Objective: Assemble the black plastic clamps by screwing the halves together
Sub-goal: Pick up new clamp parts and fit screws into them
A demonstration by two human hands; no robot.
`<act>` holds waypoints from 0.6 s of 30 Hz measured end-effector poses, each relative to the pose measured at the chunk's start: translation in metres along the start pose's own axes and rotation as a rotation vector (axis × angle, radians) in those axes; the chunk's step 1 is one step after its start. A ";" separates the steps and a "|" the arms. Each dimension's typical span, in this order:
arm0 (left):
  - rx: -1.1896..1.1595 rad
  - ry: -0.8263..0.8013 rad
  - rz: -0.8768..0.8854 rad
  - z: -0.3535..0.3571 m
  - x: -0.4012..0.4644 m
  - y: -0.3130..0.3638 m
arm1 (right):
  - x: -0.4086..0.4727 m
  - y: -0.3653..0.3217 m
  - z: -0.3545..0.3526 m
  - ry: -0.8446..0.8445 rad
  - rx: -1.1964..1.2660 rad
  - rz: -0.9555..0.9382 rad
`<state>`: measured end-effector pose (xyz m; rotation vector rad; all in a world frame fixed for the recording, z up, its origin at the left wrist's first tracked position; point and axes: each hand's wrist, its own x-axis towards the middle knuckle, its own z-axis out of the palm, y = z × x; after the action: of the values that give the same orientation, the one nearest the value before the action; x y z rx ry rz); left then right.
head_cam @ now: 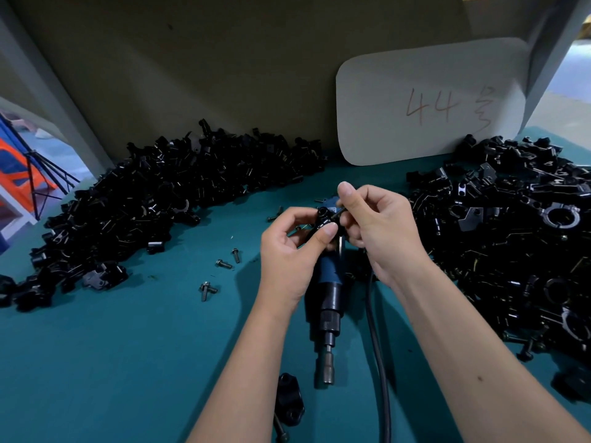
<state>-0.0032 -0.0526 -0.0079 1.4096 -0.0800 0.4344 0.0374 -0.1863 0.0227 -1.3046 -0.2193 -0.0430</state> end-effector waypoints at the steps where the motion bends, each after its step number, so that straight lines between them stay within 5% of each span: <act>1: -0.014 0.000 0.002 0.000 0.000 0.000 | 0.001 0.000 -0.001 -0.017 0.014 0.013; 9: -0.022 0.002 0.016 -0.002 0.000 -0.001 | 0.007 0.002 -0.016 -0.197 -0.009 -0.002; 18: -0.032 0.040 -0.001 -0.003 0.000 -0.002 | 0.005 0.004 -0.015 -0.216 -0.176 -0.096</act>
<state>-0.0028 -0.0503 -0.0103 1.3688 -0.0534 0.4591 0.0447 -0.1996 0.0163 -1.4738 -0.4711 -0.0033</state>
